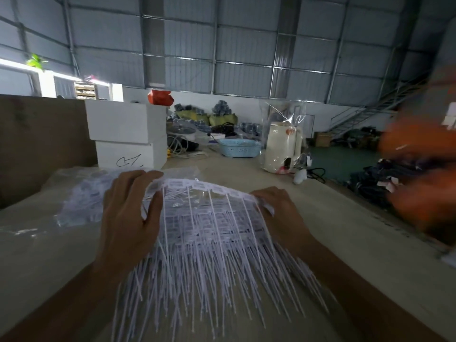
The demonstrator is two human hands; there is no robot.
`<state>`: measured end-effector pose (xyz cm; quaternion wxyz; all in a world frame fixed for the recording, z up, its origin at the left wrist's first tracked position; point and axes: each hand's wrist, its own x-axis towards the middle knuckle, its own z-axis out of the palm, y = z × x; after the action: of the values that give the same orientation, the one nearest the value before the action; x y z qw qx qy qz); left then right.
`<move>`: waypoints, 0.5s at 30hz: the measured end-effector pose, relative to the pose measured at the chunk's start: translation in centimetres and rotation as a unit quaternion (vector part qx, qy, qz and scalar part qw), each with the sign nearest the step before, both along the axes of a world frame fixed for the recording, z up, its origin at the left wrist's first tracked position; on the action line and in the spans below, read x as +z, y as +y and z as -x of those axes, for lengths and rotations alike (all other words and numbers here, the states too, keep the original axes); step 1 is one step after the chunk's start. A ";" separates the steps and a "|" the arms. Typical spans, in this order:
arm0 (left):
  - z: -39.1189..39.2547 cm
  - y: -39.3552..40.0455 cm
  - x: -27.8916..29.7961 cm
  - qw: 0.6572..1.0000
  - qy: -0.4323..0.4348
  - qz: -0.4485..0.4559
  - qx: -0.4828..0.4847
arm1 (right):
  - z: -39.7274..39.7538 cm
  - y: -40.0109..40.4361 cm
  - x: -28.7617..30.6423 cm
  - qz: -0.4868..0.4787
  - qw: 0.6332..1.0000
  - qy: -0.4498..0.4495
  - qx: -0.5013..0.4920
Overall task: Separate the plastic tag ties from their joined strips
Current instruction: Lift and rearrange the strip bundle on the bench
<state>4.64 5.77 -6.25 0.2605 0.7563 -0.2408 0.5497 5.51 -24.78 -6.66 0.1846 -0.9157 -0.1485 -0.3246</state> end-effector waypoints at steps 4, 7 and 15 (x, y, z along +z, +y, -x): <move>0.0 0.8 0.6 0.998 0.047 0.031 -0.014 | 1.5 -1.0 2.8 -0.065 0.991 -0.114 -0.010; -0.4 1.4 1.0 0.993 0.095 0.040 -0.064 | 2.0 -1.9 4.0 -0.059 0.993 -0.091 -0.043; -1.4 3.9 1.1 0.919 0.320 0.089 -0.211 | 3.7 -3.1 3.5 -0.386 0.861 0.296 0.147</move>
<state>6.00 9.63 -5.10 0.4997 0.7973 -0.2485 0.2297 1.82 -27.84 -3.17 0.6042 -0.7916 -0.0822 -0.0391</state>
